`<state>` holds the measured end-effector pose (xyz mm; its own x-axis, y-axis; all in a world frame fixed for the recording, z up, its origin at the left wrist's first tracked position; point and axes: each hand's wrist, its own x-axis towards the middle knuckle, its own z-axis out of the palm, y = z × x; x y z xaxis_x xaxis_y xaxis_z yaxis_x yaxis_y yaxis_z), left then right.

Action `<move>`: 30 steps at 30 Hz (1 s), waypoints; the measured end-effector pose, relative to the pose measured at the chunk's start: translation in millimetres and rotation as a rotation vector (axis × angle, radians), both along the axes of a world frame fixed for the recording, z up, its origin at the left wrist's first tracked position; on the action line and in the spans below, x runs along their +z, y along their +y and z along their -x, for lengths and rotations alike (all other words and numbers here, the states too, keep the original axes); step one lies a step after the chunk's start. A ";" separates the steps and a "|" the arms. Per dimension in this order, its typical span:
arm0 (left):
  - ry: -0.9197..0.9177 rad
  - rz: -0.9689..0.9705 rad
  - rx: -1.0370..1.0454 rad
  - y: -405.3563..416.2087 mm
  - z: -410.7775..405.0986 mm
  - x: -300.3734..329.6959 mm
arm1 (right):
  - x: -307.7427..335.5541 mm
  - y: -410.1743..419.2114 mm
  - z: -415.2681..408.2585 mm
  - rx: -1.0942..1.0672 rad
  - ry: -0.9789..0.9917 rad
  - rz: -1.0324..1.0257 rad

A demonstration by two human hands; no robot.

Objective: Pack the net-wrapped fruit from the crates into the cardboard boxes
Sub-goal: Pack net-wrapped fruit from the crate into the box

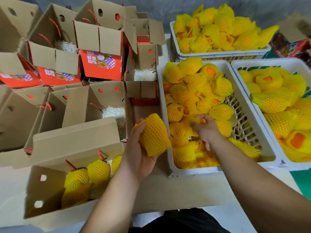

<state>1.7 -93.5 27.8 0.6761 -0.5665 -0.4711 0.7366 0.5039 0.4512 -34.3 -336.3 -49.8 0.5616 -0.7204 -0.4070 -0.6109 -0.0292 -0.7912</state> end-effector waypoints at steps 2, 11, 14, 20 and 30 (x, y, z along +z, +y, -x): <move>-0.024 -0.011 -0.004 21.0 -1.7 0.4 | -0.8 5.3 -1.3 0.019 -0.050 0.081; 0.003 -0.191 0.024 133.4 -4.9 12.6 | 8.6 41.1 3.3 0.138 0.226 0.220; -0.051 -0.250 0.049 177.6 -12.3 7.2 | 37.0 63.5 -0.3 0.062 0.226 0.407; -0.058 -0.317 0.114 257.7 -35.0 -1.3 | 89.0 171.8 -8.0 -0.057 -0.161 0.654; -0.124 -0.350 0.140 300.0 -48.4 -21.4 | 65.1 340.6 -16.5 0.190 -0.308 0.012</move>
